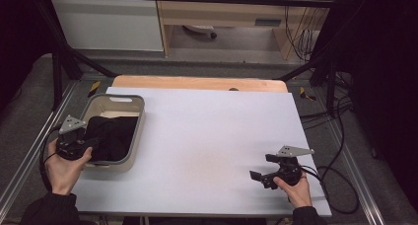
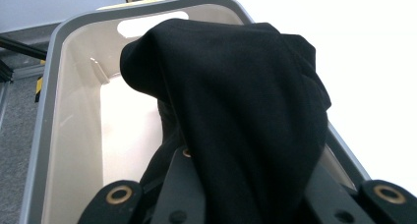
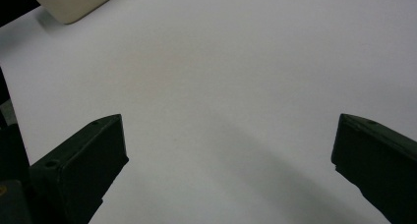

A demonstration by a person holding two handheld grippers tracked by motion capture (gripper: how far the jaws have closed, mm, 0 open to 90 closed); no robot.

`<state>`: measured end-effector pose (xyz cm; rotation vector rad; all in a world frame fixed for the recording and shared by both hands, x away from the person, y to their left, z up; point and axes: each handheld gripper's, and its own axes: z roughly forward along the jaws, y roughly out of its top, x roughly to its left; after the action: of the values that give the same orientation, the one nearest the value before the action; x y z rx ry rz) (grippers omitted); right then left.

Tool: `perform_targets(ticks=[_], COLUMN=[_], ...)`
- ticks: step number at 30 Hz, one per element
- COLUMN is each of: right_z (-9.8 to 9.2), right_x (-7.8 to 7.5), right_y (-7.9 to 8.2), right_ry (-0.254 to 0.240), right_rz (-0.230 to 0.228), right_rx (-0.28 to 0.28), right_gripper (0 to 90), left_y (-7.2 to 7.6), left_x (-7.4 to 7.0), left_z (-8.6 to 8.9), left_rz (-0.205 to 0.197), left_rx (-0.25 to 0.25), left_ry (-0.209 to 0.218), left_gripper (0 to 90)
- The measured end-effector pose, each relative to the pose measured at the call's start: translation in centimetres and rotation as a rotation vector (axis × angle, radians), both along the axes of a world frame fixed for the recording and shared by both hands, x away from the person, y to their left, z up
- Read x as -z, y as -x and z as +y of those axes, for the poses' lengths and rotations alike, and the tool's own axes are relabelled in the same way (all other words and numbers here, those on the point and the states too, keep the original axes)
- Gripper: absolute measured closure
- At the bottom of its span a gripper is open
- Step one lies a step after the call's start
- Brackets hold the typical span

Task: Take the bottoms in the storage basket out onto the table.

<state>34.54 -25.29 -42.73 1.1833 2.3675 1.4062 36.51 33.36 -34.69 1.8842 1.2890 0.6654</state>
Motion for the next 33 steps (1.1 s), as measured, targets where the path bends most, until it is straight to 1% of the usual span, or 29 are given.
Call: perform_targets(ticks=[13, 19, 23, 33], right_z=[0.0, 0.0, 0.0, 0.0], right_x=[0.0, 0.0, 0.0, 0.0], right_y=[0.0, 0.0, 0.0, 0.0], right_ry=[-0.002, -0.001, -0.003, -0.002], right_rz=[-0.002, -0.004, -0.003, -0.004], right_rx=[0.002, 0.001, 0.002, 0.002], right_gripper=[0.7, 0.7, 0.7, 0.7], left_y=[0.0, 0.0, 0.1, 0.1], left_x=[-0.5, -0.8, -0.9, -1.3], left_z=[-0.1, -0.1, -0.2, -0.3], left_rz=[-0.024, -0.045, -0.048, -0.079], left_rx=[0.002, -0.001, -0.001, -0.005], left_ry=[0.017, 0.018, 0.021, 0.024], left_gripper=[80.9, 80.9, 80.9, 80.9])
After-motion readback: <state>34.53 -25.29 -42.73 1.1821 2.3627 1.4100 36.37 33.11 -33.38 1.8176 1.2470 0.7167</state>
